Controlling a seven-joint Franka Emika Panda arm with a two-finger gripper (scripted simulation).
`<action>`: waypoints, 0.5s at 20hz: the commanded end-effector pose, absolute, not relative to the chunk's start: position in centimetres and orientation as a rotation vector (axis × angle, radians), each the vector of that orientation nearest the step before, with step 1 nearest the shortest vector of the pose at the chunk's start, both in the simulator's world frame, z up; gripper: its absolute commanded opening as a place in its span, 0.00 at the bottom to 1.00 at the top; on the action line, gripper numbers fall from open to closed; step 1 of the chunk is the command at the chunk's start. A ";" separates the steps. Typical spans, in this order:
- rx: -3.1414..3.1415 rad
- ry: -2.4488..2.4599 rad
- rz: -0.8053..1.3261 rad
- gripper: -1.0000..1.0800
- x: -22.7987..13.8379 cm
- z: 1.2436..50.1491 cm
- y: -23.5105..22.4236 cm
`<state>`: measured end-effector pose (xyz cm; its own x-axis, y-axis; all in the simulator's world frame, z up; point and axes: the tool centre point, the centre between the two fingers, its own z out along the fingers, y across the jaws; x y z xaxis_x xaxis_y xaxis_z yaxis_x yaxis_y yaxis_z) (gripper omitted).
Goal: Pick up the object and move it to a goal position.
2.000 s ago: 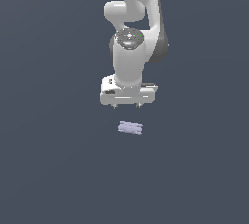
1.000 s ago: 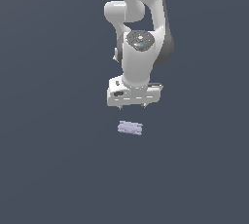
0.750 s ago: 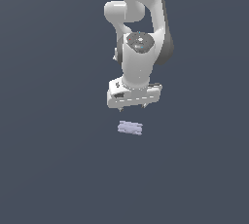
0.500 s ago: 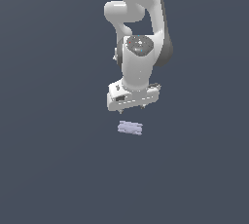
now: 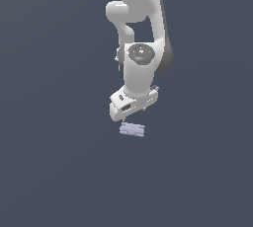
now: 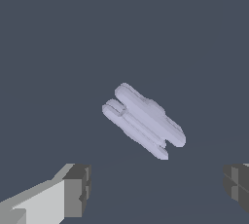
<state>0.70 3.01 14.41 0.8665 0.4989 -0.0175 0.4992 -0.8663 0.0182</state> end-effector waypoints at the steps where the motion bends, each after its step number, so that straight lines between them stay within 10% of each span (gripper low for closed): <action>1: 2.984 0.911 -0.020 0.96 0.8 13.9 3.0; 10: 2.854 1.270 -0.022 0.96 1.3 12.1 2.9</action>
